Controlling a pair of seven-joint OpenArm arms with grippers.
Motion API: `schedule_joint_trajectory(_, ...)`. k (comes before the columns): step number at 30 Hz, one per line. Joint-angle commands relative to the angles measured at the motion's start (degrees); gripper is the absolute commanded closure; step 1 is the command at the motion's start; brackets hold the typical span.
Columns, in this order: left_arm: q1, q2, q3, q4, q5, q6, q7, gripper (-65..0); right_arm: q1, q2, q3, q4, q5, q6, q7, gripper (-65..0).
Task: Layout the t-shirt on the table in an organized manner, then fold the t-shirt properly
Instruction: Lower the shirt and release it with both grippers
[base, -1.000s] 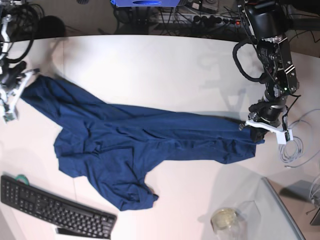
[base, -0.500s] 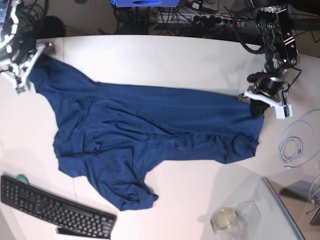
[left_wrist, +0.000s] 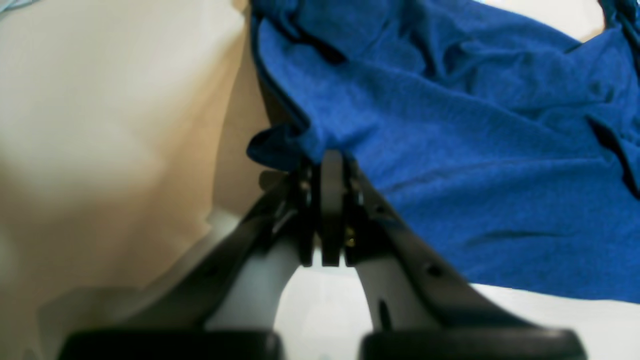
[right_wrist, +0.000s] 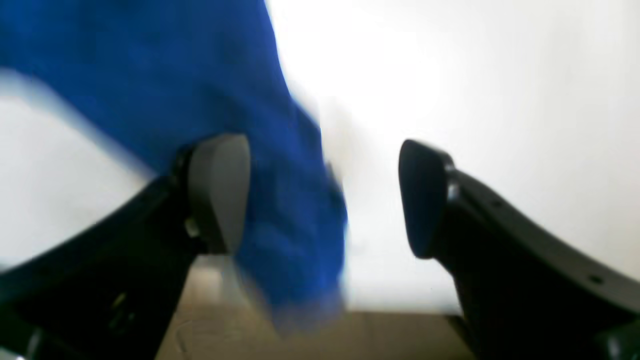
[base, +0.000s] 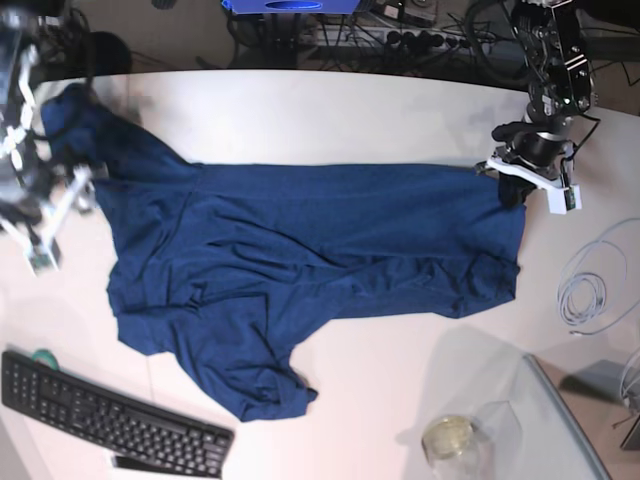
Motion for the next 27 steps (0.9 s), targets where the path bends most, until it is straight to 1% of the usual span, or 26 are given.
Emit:
schedule_joint_trajectory(1, -0.7, -0.6, -0.3, 0.6, -0.4, -0.3, -1.1, 0.0, 3.4, 0.8, -0.6, -3.7, 0.1, -0.1, 2.1, -42.6)
schedule_joint_trajectory(3, -0.9, -0.3, -0.2, 0.1, -0.4, -0.3, -1.1, 0.0, 9.4, 1.0, -2.0, -15.6, 0.0, -0.1, 6.2, -42.6)
schedule_joint_trajectory(5, -1.3, -0.3, -0.2, -0.8, -0.4, -0.3, -1.1, 0.0, 14.6, 2.1, -3.1, -26.4, 0.0, -0.1, 9.9, -42.6)
schedule_joint_trajectory(7, -1.4, -0.3, -0.2, -1.4, -0.4, -0.3, -1.1, 0.0, 17.9, 2.6, -4.5, -34.5, 0.0, -0.1, 13.0, -42.6)
schedule_joint_trajectory(9, -1.4, -0.3, -0.2, -1.4, -0.4, -0.3, -1.1, 0.0, 20.3, 3.2, -5.6, -41.0, 0.0, -0.1, 15.9, -42.5)
schedule_joint_trajectory(11, -1.4, -0.3, -0.2, -1.4, -0.4, -0.3, -1.1, 0.0, 21.7, 3.8, -5.6, -45.2, 0.0, -0.1, 17.4, -42.3)
schedule_joint_trajectory(12, -1.4, -0.4, -0.2, -1.4, -0.4, -0.3, -1.1, 0.0, 22.1, 3.8, -5.6, -46.6, 0.0, -0.1, 17.4, -41.1)
schedule_joint_trajectory(13, -1.4, -0.5, -0.2, -1.5, -0.4, -0.3, -1.1, 0.0, 22.3, 3.8, -5.6, -47.5, 0.0, -0.1, 17.5, -37.7)
schedule_joint_trajectory(14, -1.4, -0.5, -0.2, -1.5, -0.4, -0.3, -1.1, 0.0, 22.2, 3.8, -5.6, -47.7, 0.0, -0.1, 17.5, -30.9)
schedule_joint_trajectory(16, -1.4, -0.5, -0.2, -1.5, -0.4, -0.3, -1.1, 0.0, 21.9, 3.8, -5.3, -47.7, 0.0, -0.1, 17.4, -10.2)
schedule_joint_trajectory(17, -1.4, -0.5, -0.2, -1.5, -0.4, -0.3, -1.1, 0.0, 21.2, 3.9, -4.9, -47.6, 0.1, -0.1, 16.6, 0.0)
schedule_joint_trajectory(18, -1.5, -0.5, -0.2, -1.5, -0.4, -0.3, -1.1, 0.0, 20.5, 4.1, -4.9, -47.4, 0.3, -0.1, 15.6, 0.0)
schedule_joint_trajectory(19, -1.5, -0.6, -0.2, -1.5, -0.4, -0.3, -1.1, 0.0, 19.7, 4.2, -4.9, -46.0, 0.3, -0.1, 14.8, -2.6)
schedule_joint_trajectory(20, -1.5, -0.6, -0.2, -1.5, -0.4, -0.3, -1.1, 0.0, 18.5, 4.2, -4.8, -44.2, 0.3, -0.1, 14.4, -2.9)
schedule_joint_trajectory(21, -1.5, -0.6, -0.2, -1.5, -0.4, -0.3, -1.1, 0.0, 16.8, 4.3, -4.0, -41.8, 0.2, -0.1, 13.7, -0.8)
schedule_joint_trajectory(22, -1.5, -0.6, -0.2, -1.5, -0.4, -0.3, -1.1, 0.0, 15.0, 4.3, -2.4, -38.9, 0.0, -0.1, 12.6, 0.0)
schedule_joint_trajectory(27, -1.3, -0.4, -0.2, -1.5, -0.4, -0.3, -1.1, 0.0, 7.7, 3.8, 4.2, -25.3, 0.0, -0.1, 5.0, -0.5)
